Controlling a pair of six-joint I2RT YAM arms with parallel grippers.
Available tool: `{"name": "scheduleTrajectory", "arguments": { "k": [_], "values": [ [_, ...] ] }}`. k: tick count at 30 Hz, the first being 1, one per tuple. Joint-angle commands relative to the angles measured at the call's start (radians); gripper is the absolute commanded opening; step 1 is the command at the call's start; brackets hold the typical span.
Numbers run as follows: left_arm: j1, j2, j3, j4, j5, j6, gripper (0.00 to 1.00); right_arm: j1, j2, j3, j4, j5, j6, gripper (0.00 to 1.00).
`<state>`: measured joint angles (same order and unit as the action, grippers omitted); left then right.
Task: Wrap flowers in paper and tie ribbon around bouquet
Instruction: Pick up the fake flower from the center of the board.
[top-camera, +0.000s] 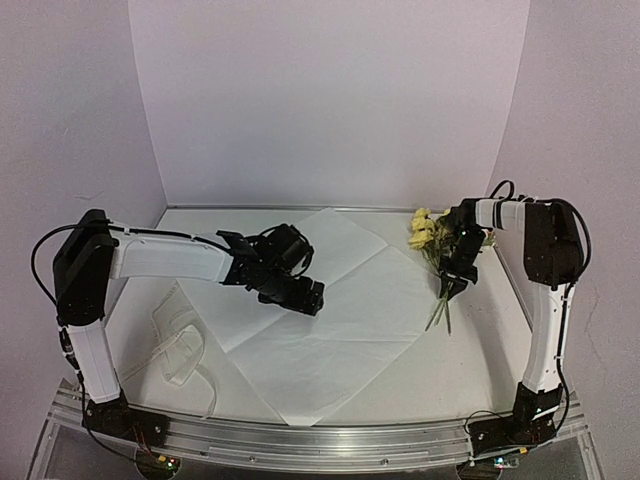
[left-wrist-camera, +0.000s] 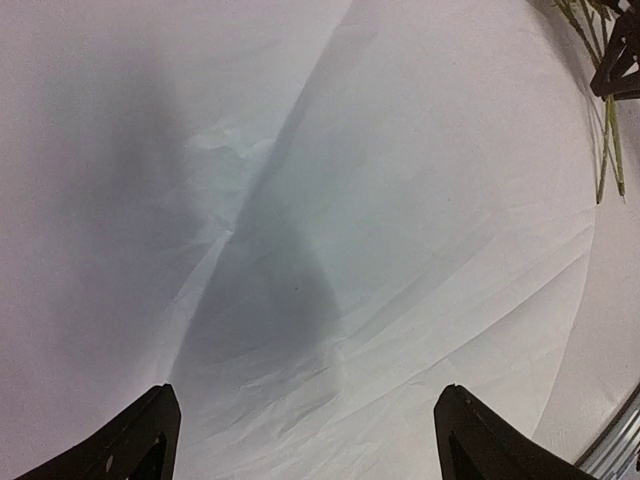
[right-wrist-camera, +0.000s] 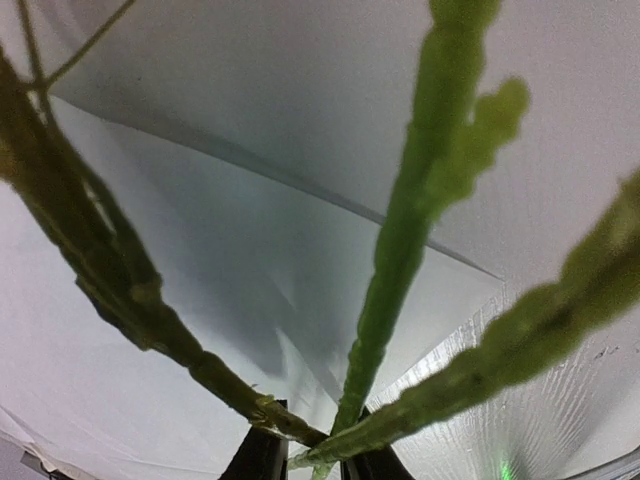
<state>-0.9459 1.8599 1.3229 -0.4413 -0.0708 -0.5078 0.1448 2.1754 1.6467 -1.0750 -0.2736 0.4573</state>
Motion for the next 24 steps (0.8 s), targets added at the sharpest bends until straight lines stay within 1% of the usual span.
{"name": "scheduleTrajectory", "arguments": {
  "k": [1,4,8,10,14,17,21,24],
  "values": [
    [0.005,-0.001,-0.037,0.063,0.009,-0.044,0.91,-0.002,-0.07,-0.003,-0.004,0.02,-0.04,0.09],
    [0.006,0.033,-0.047,0.075,0.017,-0.061,0.9,-0.001,-0.096,0.007,-0.004,-0.004,-0.068,0.0],
    [0.005,0.06,-0.051,0.09,0.04,-0.072,0.9,0.015,-0.155,0.007,-0.004,-0.013,-0.091,0.0],
    [0.005,0.077,-0.038,0.072,0.052,-0.084,0.9,0.03,-0.185,0.018,-0.008,-0.015,-0.093,0.0],
    [-0.011,0.118,-0.018,0.047,0.065,-0.119,0.9,0.083,-0.222,0.093,-0.071,-0.017,-0.088,0.0],
    [-0.033,0.137,-0.017,0.036,0.068,-0.154,0.89,0.144,-0.236,0.133,-0.086,-0.027,-0.072,0.0],
    [-0.063,0.144,-0.035,0.046,0.098,-0.2,0.89,0.232,-0.214,0.182,-0.08,-0.041,-0.032,0.0],
    [-0.079,0.131,-0.044,0.04,0.1,-0.217,0.89,0.286,-0.172,0.222,-0.03,-0.063,0.024,0.0]
  ]
}}
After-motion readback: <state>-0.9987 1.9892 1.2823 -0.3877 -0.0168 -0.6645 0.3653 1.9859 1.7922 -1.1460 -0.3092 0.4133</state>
